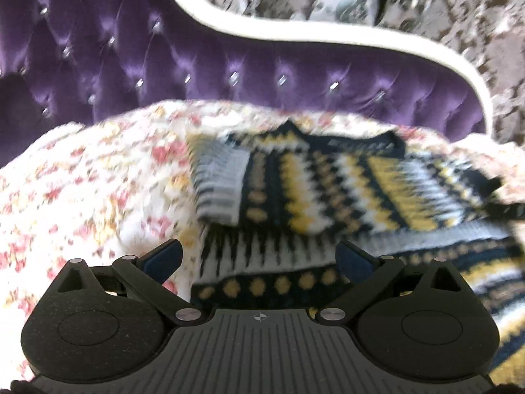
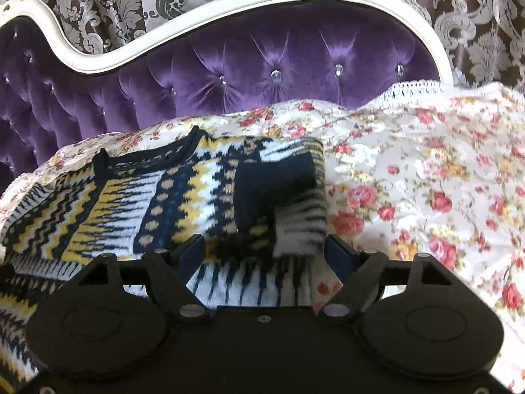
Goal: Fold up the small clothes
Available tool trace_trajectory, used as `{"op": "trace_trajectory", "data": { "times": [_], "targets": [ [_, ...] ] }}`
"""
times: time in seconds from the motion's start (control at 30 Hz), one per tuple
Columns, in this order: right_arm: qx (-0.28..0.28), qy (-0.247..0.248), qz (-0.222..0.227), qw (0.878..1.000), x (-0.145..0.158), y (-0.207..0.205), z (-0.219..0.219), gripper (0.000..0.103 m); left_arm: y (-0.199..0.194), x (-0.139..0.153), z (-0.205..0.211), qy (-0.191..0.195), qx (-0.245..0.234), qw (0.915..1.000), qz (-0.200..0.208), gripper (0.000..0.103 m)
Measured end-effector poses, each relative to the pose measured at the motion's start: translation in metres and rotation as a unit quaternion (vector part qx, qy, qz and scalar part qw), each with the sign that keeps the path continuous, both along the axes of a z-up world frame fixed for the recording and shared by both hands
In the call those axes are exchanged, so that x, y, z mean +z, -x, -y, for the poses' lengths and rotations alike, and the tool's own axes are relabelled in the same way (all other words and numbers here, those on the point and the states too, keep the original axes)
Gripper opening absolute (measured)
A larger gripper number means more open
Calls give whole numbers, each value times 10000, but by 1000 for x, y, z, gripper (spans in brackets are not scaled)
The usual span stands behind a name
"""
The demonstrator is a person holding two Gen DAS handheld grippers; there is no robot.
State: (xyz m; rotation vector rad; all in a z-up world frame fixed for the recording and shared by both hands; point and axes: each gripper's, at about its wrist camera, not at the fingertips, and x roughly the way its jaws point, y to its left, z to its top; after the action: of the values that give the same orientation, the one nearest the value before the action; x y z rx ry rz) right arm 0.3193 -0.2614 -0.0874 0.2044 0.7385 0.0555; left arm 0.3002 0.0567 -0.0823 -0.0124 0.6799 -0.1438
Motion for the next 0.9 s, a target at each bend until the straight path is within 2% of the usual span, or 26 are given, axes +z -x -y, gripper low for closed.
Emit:
{"op": "trace_trajectory", "data": {
  "times": [0.13, 0.23, 0.3, 0.43, 0.53, 0.57, 0.63, 0.67, 0.77, 0.9],
  "targets": [
    [-132, -269, 175, 9994, 4, 16, 5, 91, 0, 23, -3, 98, -5, 9994, 321, 101],
    [-174, -428, 329, 9984, 6, 27, 4, 97, -19, 26, -3, 141, 190, 9992, 328, 101],
    [-162, -376, 376, 9985, 5, 32, 2, 100, -34, 24, -2, -8, 323, 9991, 290, 101],
    [-28, -217, 338, 9992, -6, 37, -4, 100, -58, 6, -5, -300, 456, 9985, -59, 101],
    [125, 10, 237, 9996, -13, 39, -7, 101, -70, -17, -14, -778, 651, 9941, -390, 103],
    [173, 67, 228, 9996, -13, 39, -8, 101, -69, -23, -21, -702, 641, 9947, -383, 103],
    [224, 98, 161, 9996, -12, 38, -9, 103, -67, -27, -37, -211, 733, 9962, -414, 103],
    [241, 112, 139, 9995, -13, 38, -10, 103, -65, -28, -41, -96, 795, 9961, -383, 103],
    [333, 375, 110, 9987, -15, 37, -17, 103, -61, -29, -34, -325, 779, 9961, -271, 103],
    [397, 782, 191, 9960, -20, 40, -28, 103, -60, -27, -36, -223, 822, 9958, -333, 103]
  ]
}}
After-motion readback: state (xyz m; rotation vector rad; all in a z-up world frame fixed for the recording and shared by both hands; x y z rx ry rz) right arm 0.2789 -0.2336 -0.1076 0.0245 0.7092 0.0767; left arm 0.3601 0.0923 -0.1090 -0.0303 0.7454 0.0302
